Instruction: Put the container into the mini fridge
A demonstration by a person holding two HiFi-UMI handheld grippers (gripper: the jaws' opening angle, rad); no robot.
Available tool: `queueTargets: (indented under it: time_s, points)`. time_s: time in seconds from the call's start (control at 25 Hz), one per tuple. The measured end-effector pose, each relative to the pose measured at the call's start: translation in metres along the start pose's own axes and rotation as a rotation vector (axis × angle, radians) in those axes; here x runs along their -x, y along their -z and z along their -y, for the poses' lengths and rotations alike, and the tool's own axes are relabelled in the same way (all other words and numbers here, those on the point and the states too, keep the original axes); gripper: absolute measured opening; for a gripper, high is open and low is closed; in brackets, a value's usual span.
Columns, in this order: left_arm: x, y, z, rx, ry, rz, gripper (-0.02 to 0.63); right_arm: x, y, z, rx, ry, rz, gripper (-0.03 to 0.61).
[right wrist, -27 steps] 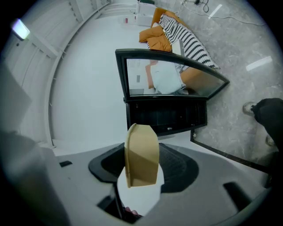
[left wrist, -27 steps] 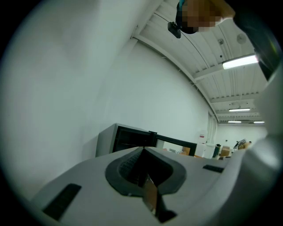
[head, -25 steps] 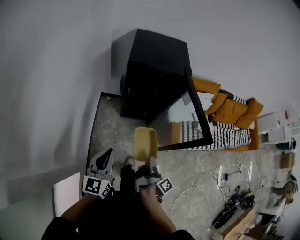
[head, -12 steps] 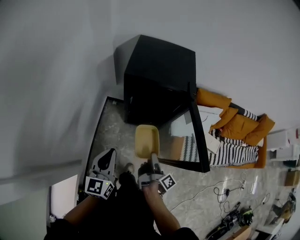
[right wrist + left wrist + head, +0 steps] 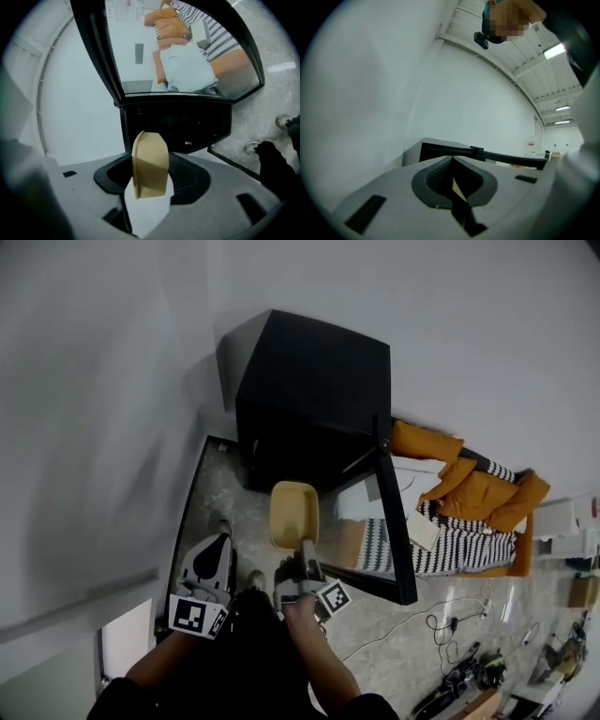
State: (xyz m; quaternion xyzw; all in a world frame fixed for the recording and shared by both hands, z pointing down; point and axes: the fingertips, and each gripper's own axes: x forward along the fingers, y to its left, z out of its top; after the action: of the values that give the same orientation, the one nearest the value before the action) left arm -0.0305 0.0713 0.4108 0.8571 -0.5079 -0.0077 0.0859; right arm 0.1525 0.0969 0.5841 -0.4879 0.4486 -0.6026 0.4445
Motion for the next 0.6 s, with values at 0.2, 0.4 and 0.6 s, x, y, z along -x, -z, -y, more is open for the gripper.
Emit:
queueTargets:
  time_s: [0.2,0.4,0.6]
  points:
    - [-0.035,0.01,-0.016,0.003,0.037,-0.015,0.005,-0.036,-0.006,0.006,-0.003,-0.01,0.031,0.21]
    - [-0.063,0.011,-0.03,-0.002,0.086,-0.024,0.005,-0.073,-0.012,0.017,0.002,-0.016,0.067,0.21]
    - [-0.091,0.016,-0.041,-0.018,0.111,-0.016,0.005,-0.11,-0.021,0.042,-0.002,0.01,0.098,0.21]
